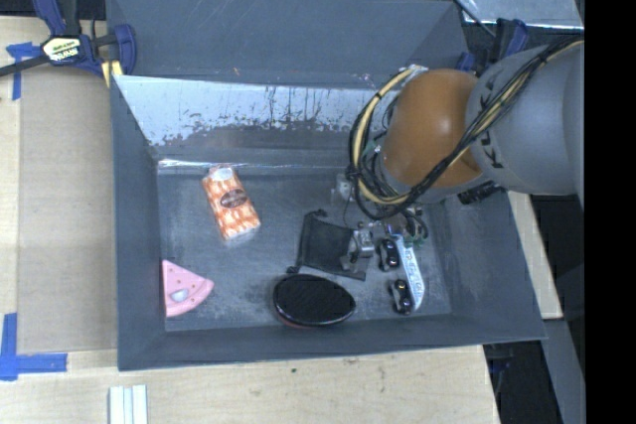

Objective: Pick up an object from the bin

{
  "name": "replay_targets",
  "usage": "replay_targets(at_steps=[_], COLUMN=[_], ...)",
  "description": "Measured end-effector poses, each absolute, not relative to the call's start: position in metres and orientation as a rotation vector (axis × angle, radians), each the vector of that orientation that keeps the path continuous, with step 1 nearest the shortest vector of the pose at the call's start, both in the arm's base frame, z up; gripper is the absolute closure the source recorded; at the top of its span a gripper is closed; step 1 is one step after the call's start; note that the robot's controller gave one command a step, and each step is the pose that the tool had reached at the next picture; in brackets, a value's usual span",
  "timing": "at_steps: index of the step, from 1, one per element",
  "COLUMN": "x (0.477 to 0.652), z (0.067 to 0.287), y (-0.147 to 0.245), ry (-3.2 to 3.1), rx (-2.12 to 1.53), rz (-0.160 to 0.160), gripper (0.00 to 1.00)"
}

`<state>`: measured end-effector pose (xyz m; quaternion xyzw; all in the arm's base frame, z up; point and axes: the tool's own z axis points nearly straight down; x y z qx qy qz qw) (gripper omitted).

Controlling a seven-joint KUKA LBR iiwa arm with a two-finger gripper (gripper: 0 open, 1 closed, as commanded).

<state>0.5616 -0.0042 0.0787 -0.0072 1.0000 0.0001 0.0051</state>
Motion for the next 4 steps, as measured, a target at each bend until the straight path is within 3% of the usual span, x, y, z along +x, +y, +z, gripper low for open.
replay_targets(at_steps=[1,2,3,4], x=[0.56,0.56,0.559,0.569], z=[0.073,0.073,0.154,0.253], y=[0.009,0.009,0.005,-0.005], ry=[3.125,3.125,3.128,3.124], rx=[0.066,0.066,0.053,-0.058], rz=[0.001,0.001,0.0,-0.001], gripper=[1.0,1.0,1.0,1.0])
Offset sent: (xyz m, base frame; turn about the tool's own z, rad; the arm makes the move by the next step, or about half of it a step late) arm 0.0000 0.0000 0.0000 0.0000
